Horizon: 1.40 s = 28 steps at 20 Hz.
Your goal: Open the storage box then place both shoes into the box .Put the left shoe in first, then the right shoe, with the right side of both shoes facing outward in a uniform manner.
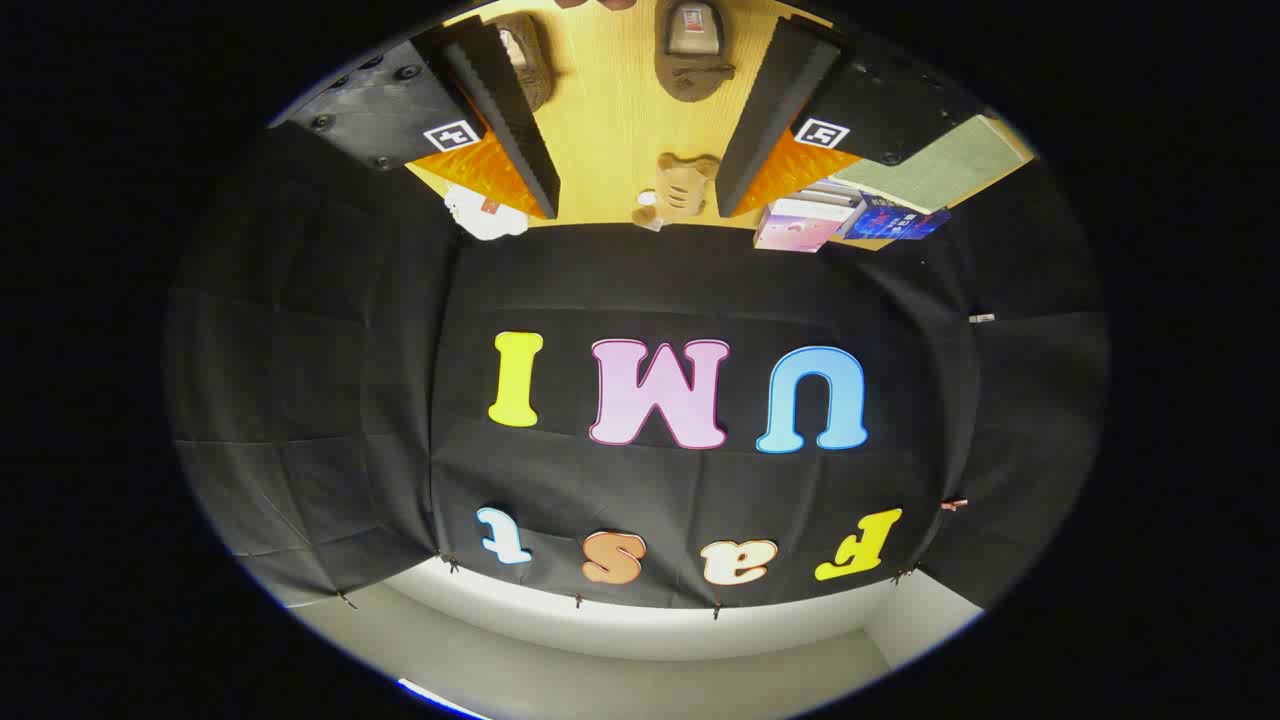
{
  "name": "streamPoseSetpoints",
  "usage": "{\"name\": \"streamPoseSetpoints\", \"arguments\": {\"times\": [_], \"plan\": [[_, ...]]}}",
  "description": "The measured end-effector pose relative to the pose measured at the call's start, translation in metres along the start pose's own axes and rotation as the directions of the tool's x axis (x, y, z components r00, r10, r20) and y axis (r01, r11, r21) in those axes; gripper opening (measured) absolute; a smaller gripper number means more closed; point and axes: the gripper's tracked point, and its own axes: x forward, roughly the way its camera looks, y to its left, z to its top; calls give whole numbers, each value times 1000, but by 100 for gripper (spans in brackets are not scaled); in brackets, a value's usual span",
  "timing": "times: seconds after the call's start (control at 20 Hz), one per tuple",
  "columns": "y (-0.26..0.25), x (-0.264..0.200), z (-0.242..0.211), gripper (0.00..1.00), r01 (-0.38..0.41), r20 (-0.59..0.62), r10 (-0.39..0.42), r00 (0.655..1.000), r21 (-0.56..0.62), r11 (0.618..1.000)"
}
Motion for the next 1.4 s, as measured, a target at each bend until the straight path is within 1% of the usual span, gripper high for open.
{"name": "streamPoseSetpoints", "arguments": {"times": [0.65,1.1,1.15,1.25,1.4], "plan": [[13,-9,-13,97,-12,-37,12,999,18,1000],[15,-2,-22,97,-13,-69,16,998,41,999],[17,0,-25,97,-26,-80,29,996,46,999],[34,1,-35,97,-91,-121,99,988,72,993],[57,3,-49,97,-195,-175,214,961,120,973]]}}
